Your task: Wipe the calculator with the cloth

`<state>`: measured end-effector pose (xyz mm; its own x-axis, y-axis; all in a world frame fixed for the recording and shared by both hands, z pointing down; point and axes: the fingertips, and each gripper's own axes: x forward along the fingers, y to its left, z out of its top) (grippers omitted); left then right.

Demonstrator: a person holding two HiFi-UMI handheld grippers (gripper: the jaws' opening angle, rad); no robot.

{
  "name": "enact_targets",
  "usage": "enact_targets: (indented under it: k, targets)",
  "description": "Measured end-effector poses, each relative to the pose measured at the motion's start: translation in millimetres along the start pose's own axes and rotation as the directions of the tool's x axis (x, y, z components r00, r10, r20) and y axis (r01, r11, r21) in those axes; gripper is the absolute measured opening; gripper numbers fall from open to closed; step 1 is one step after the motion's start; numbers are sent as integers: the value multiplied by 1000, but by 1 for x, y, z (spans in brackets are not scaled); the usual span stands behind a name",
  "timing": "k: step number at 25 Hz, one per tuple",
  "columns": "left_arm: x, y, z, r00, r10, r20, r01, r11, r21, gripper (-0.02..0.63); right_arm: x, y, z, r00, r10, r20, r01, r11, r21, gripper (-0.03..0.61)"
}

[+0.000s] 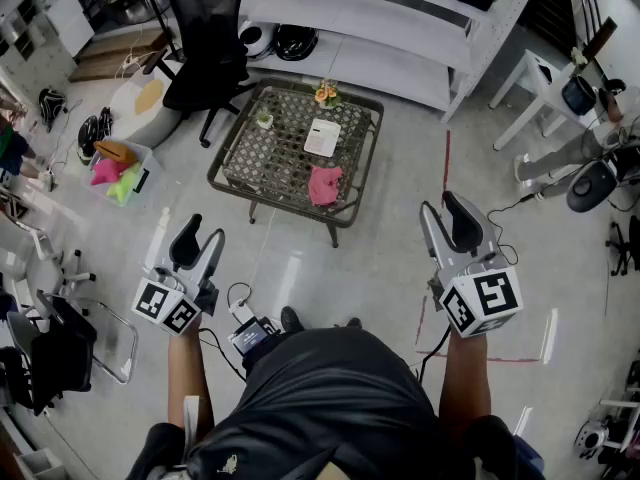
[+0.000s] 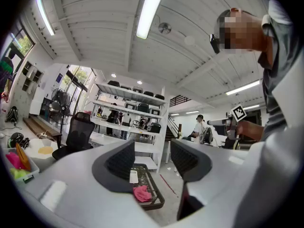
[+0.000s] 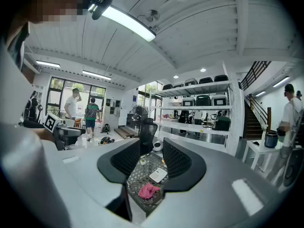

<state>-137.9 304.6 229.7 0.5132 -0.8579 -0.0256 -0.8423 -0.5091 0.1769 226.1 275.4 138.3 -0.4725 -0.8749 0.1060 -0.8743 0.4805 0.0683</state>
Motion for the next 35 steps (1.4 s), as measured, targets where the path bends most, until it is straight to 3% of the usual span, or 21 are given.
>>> enact_targets:
  k: [17,30,35]
  targets:
    - [5,45,-9,997,-79,-15,78,996,-40,255,23,37,-2,997,-57,-42,57,998,-7,150]
    - [26,77,-15,988,-155,-12,154,986,-65,253,53,60,-4,996,-78,-40,80,995,54,150]
    - [34,85,-24,988,-150,-28,148,985,-84,255,66,58,-11,996,-70,-62,74,995,61,150]
